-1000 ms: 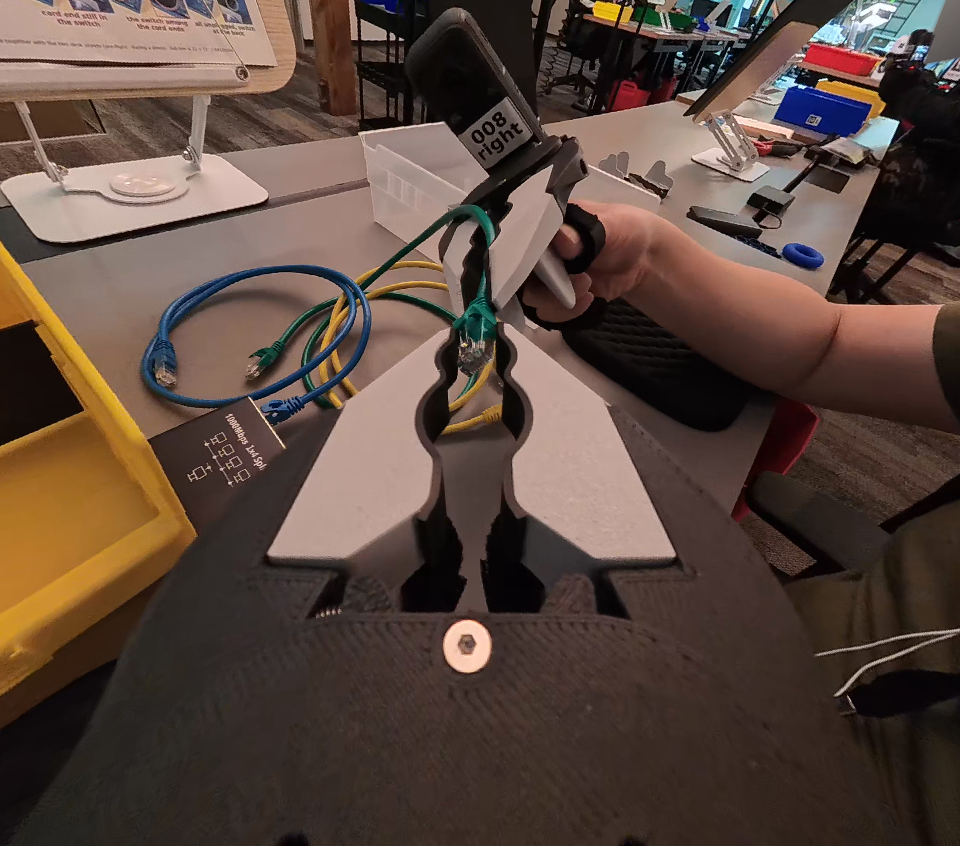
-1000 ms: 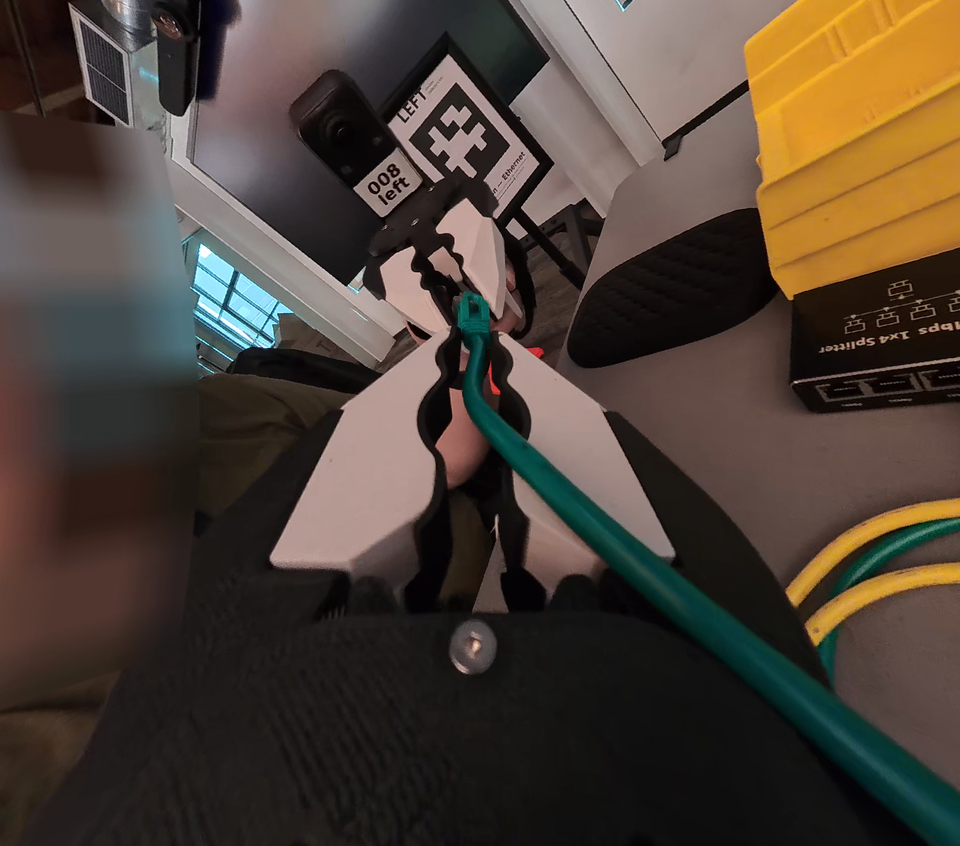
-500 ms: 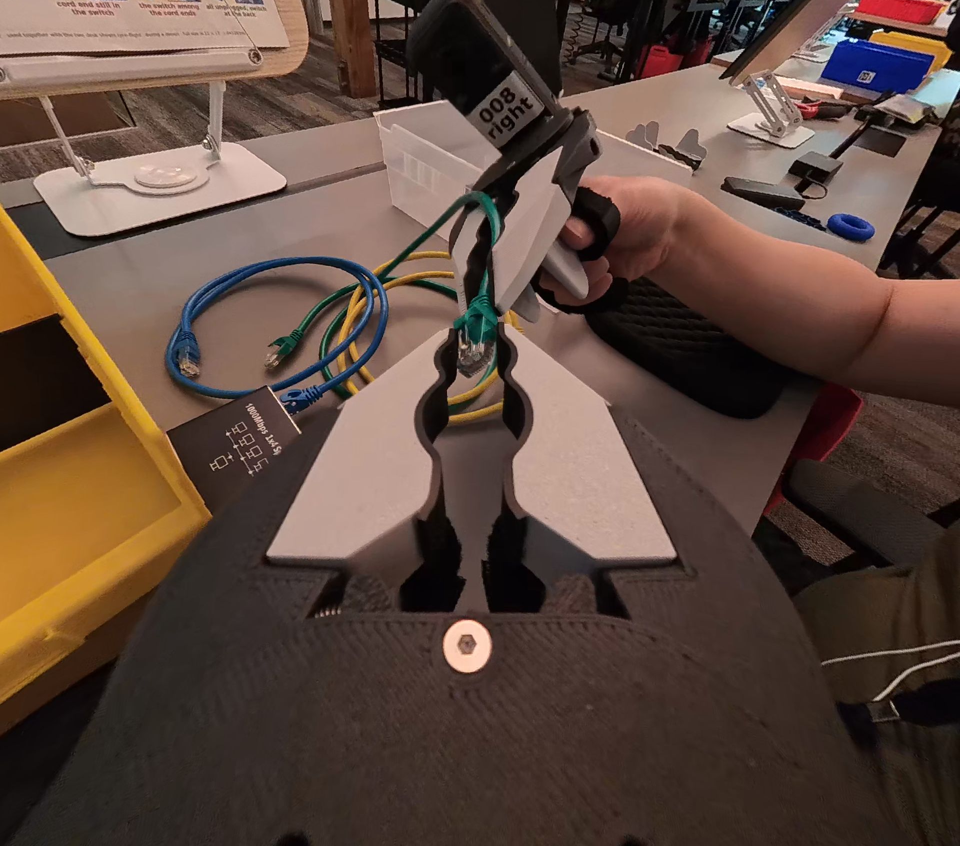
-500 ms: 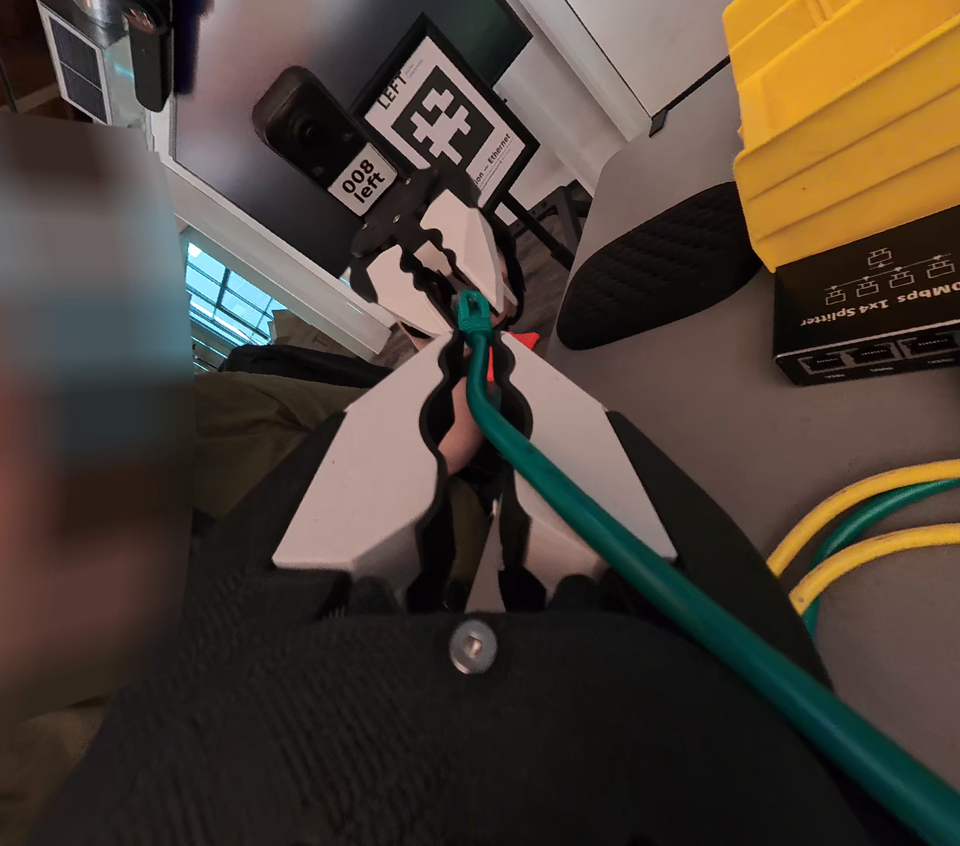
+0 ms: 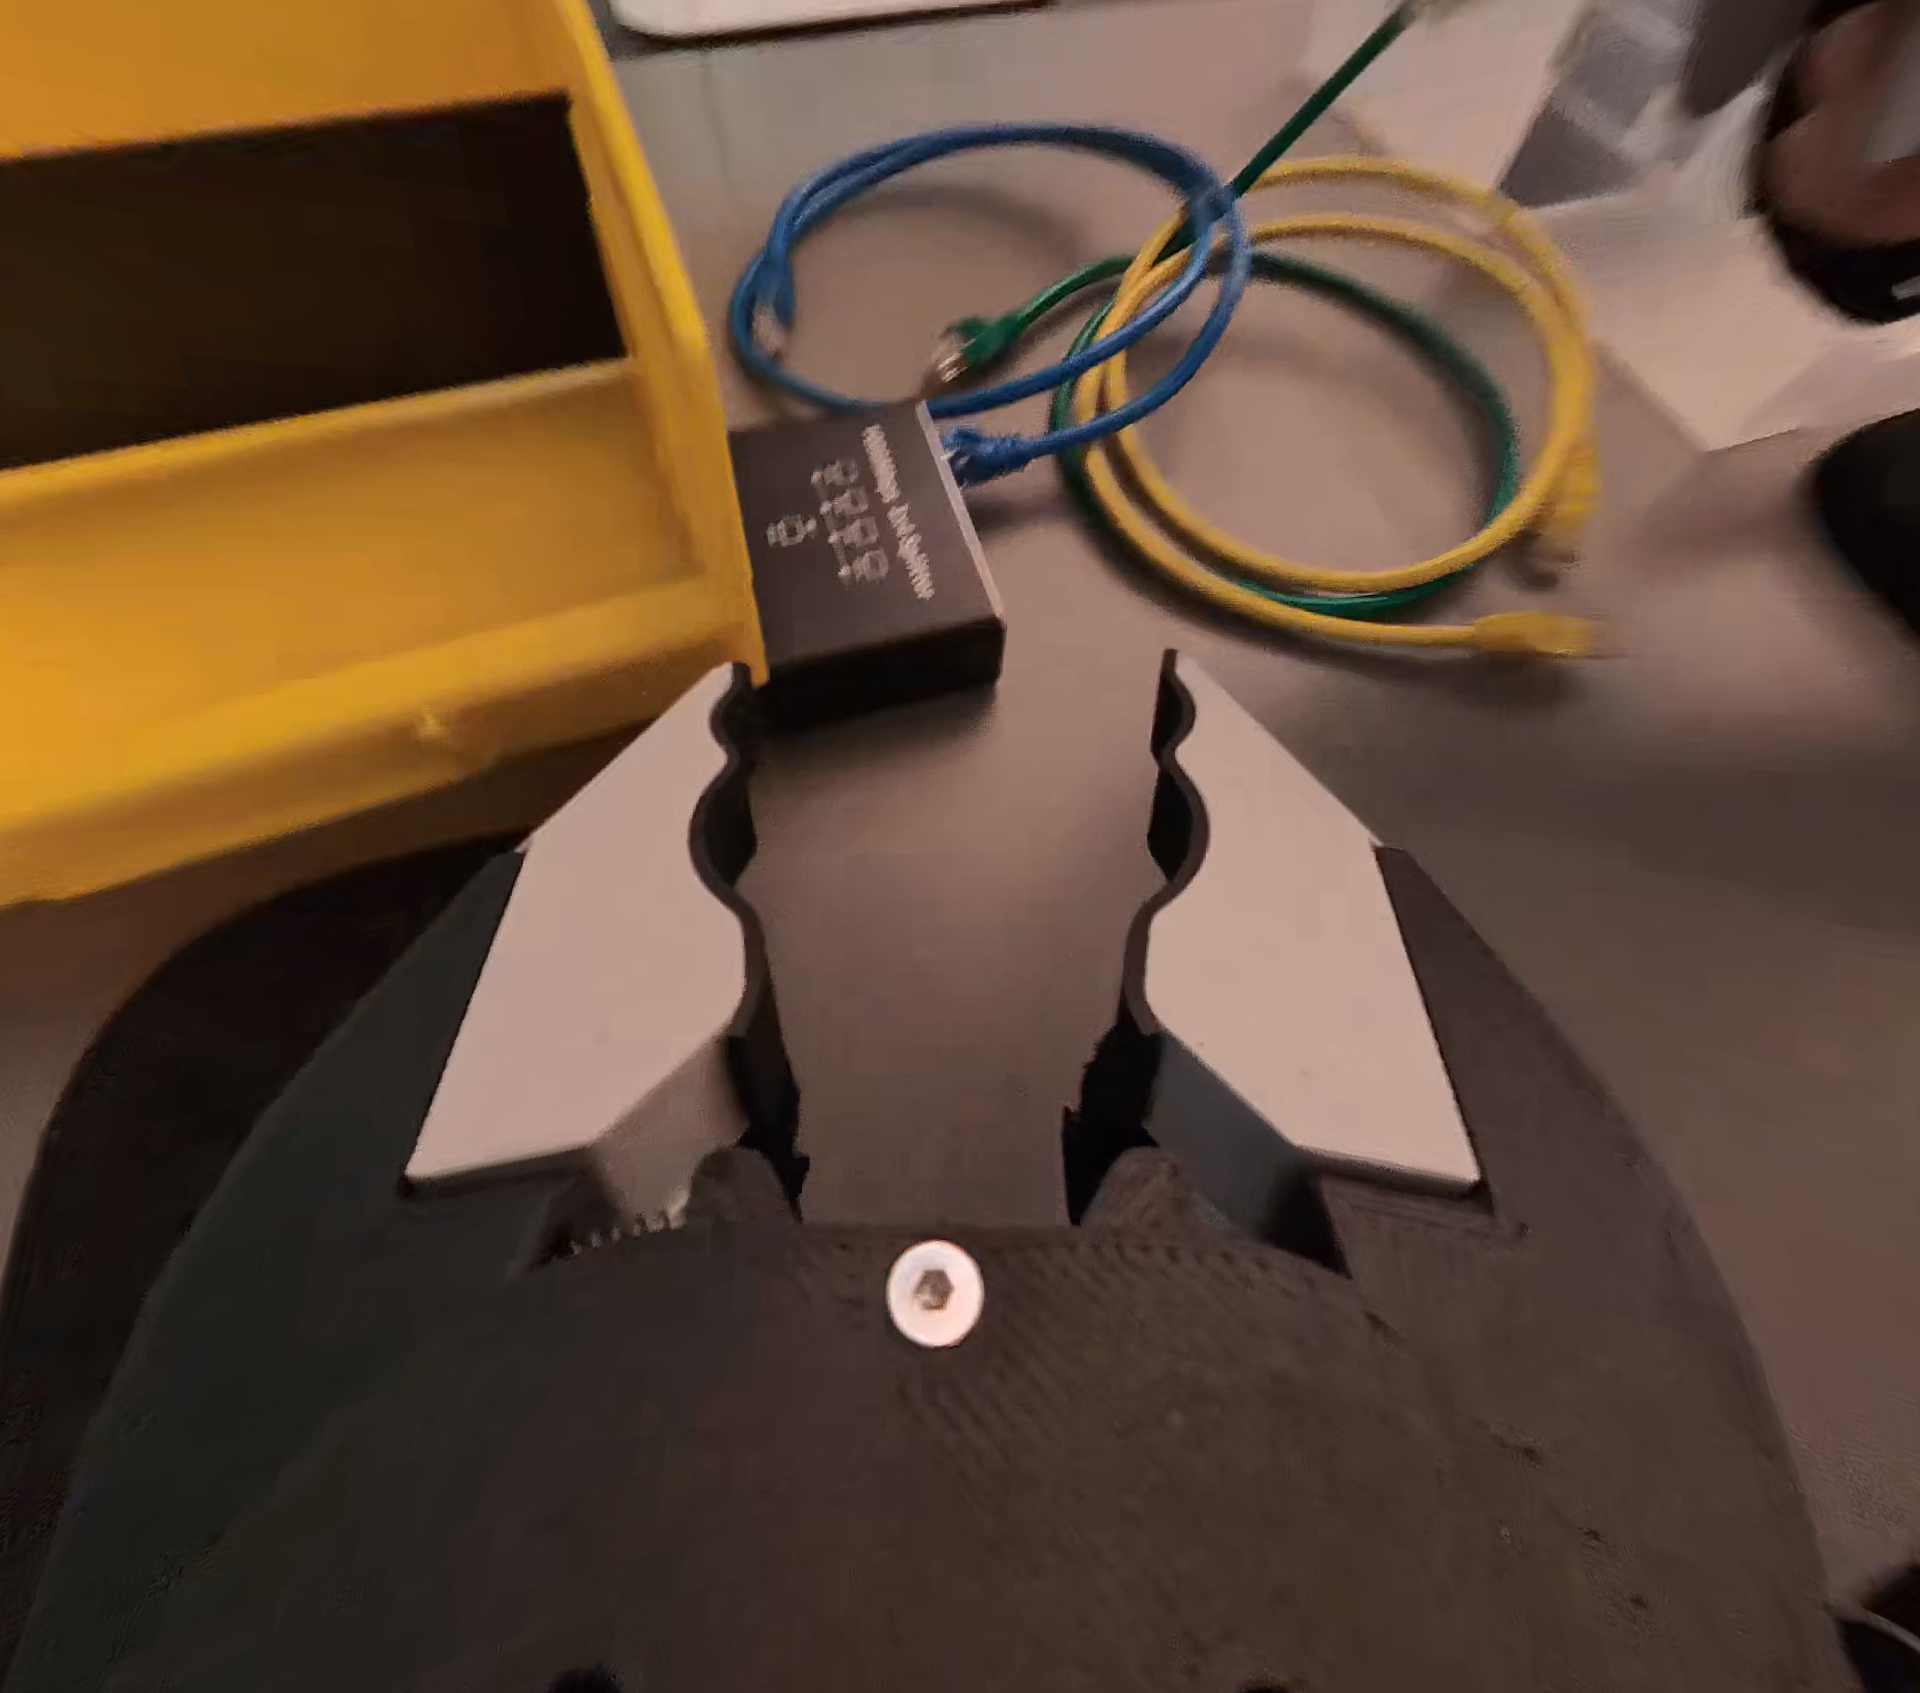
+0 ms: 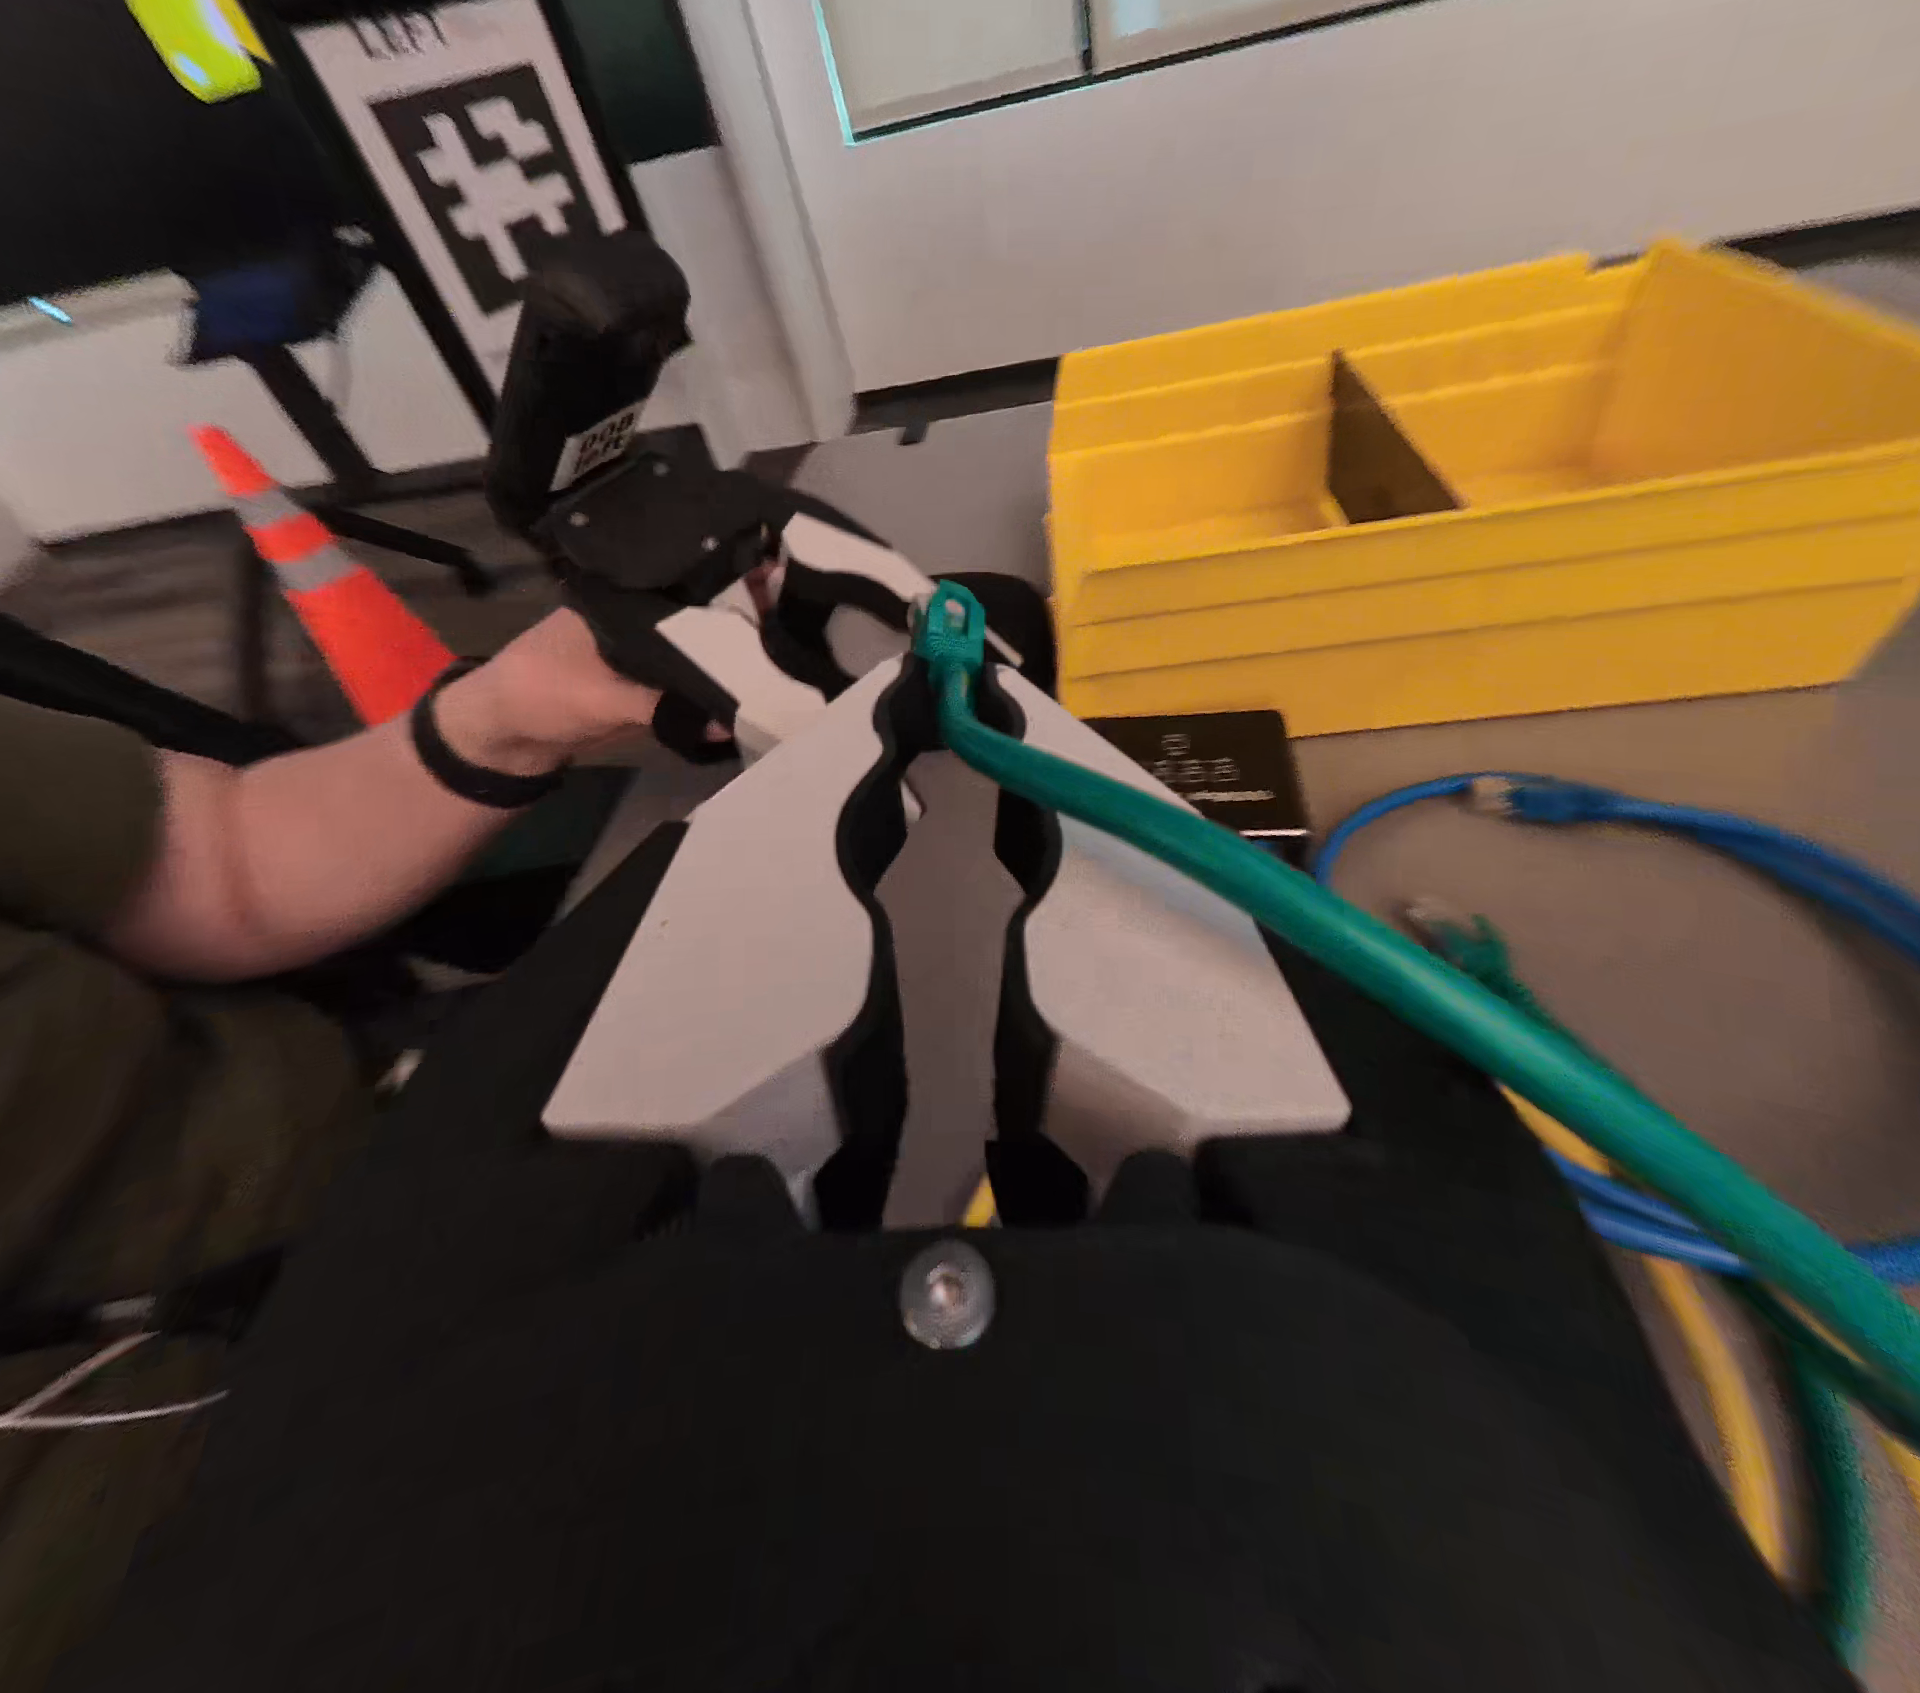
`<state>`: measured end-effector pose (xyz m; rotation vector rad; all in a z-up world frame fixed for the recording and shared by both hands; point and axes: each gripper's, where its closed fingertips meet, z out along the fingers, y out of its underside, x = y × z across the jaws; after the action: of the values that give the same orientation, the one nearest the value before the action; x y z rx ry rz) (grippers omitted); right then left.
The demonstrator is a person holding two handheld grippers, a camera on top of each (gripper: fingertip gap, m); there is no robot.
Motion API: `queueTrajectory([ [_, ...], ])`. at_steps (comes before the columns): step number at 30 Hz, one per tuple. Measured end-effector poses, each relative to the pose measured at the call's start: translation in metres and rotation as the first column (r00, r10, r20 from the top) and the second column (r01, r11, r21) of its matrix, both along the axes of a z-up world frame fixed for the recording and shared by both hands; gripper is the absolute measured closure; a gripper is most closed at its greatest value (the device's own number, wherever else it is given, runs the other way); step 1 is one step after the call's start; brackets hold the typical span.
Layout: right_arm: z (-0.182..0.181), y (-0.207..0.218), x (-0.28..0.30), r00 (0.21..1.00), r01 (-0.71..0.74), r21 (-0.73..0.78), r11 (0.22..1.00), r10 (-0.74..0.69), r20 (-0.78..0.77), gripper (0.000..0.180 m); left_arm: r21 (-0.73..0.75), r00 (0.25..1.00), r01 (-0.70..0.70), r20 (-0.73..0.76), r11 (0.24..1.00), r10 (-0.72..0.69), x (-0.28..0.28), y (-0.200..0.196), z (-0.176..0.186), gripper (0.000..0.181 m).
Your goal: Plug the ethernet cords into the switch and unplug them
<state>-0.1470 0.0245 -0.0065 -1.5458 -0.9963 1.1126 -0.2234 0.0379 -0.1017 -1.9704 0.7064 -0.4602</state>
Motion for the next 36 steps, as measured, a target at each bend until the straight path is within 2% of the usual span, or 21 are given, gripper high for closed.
queueTrajectory([
  [3,0.006,0.003,0.002,0.997,0.063,0.156,0.986,-0.069,0.036,0.17,-0.017,0.991,-0.127,-0.034,0.992,0.126,-0.007,0.015,-0.022,0.093],
  [6,0.003,0.004,0.002,0.993,0.079,0.197,0.977,-0.096,0.075,0.17,-0.019,0.977,-0.207,-0.062,0.978,0.205,-0.007,0.025,-0.03,0.085],
  [9,0.0,0.006,0.001,0.989,0.082,0.213,0.974,-0.105,0.1,0.17,0.11,0.968,-0.188,-0.149,0.976,0.203,0.005,0.025,-0.022,0.097],
  [12,0.0,0.007,0.003,0.988,0.088,0.228,0.97,-0.114,0.107,0.171,0.219,0.975,-0.113,-0.161,0.969,0.15,0.03,0.017,-0.008,0.111],
  [14,0.002,0.009,0.006,0.987,0.097,0.238,0.966,-0.125,0.103,0.171,0.264,0.978,-0.093,-0.158,0.96,0.138,0.041,0.016,0.002,0.111],
  [17,0.007,0.01,0.009,0.987,0.109,0.245,0.963,-0.135,0.092,0.171,0.201,0.974,-0.091,-0.187,0.975,0.129,0.048,0.027,-0.005,0.092],
  [20,0.01,0.01,0.011,0.986,0.112,0.25,0.962,-0.139,0.093,0.171,0.08,0.973,-0.118,-0.189,0.99,0.131,0.047,0.043,-0.021,0.086],
  [23,0.011,0.009,0.011,0.985,0.11,0.258,0.96,-0.14,0.101,0.171,0.007,0.961,-0.149,-0.234,0.989,0.146,0.043,0.053,-0.035,0.098],
  [29,0.014,0.008,0.011,0.986,0.105,0.264,0.959,-0.136,0.101,0.171,0.046,0.938,-0.187,-0.288,0.981,0.193,0.042,0.059,-0.039,0.096],
  [32,0.019,0.008,0.014,0.987,0.111,0.26,0.959,-0.138,0.086,0.172,0.072,0.927,-0.163,-0.331,0.984,0.178,0.043,0.055,-0.041,0.105],
  [36,0.026,0.009,0.018,0.986,0.123,0.272,0.954,-0.149,0.076,0.174,0.049,0.952,-0.123,-0.276,0.991,0.132,0.053,0.042,-0.036,0.117],
])
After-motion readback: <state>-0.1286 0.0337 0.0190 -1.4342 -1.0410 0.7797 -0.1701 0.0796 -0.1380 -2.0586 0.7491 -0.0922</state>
